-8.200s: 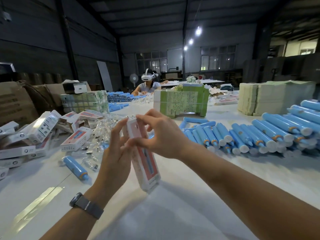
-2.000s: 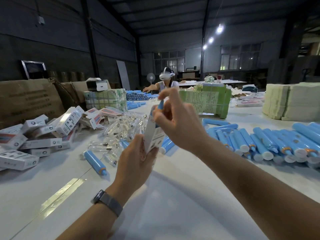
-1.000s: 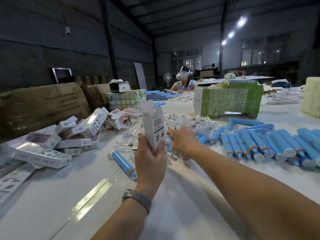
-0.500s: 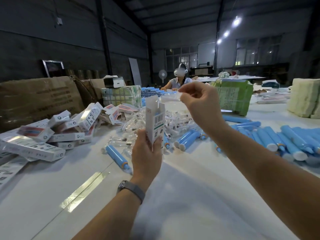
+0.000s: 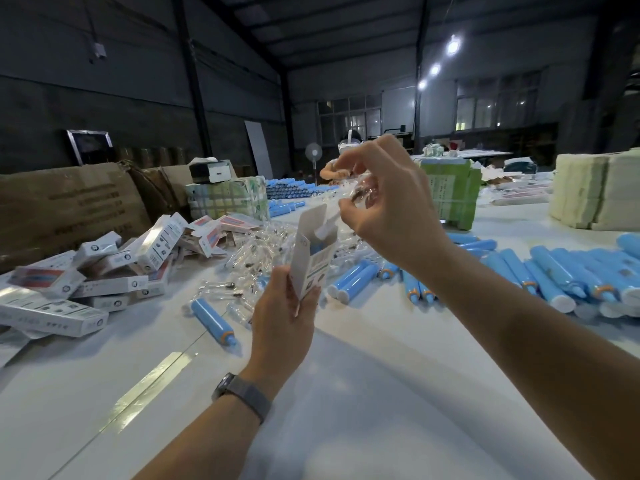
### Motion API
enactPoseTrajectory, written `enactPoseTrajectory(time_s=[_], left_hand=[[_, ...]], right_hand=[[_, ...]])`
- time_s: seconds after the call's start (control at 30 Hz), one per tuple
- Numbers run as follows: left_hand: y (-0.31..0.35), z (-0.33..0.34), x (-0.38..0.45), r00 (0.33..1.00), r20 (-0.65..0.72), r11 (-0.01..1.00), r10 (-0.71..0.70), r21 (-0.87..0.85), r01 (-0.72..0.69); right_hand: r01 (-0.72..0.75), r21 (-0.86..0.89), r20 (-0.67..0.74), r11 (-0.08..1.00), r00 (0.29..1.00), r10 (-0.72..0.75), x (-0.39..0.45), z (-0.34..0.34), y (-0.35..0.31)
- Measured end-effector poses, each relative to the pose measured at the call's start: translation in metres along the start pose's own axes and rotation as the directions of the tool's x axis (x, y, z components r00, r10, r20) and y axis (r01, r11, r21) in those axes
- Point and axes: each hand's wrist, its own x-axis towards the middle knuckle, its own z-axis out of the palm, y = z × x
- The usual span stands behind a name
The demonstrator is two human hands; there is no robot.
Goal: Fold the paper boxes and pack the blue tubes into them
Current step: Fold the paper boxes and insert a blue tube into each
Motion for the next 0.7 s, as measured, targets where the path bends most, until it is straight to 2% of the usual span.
enactPoseTrajectory(time_s=[0.1,0.2,0.27,0.5,0.6,0.7], left_hand=[[0.001,0.0,0.0,1.0,0.011,1.0,0.012,-0.001,-0.012],[0.001,-0.001,0.0,0.999,0.01,0.999,0.035,0.014,-0.035],[0.001,-0.001,0.0,0.999,0.019,0.999,0.047,0.019,-0.047],[0.002,0.0,-0.001,0.999,0.041,1.0,0.014,-0.01,-0.013],[0.002,0.001,-0.001,0.999,0.041,0.999,-0.006,-0.032,0.008],[0.005,0.002,-0.003,0.999,0.049,0.999,-0.006,-0.032,0.007]], right_hand=[[0.019,0.016,-0.041,1.0,0.999,-0.018,0.002,-0.003,0.005],[0.054,-0.015,0.09,0.998,0.995,-0.052,-0.001,0.001,0.006],[0.09,-0.038,0.13,0.995,0.988,-0.084,-0.005,0.006,0.007],[0.153,0.023,0.018,0.988,0.988,-0.154,-0.022,0.025,0.011],[0.106,0.035,-0.087,0.994,0.991,-0.103,-0.023,0.027,0.017],[0.142,0.073,-0.087,0.987,0.987,-0.136,-0.025,0.03,0.02]])
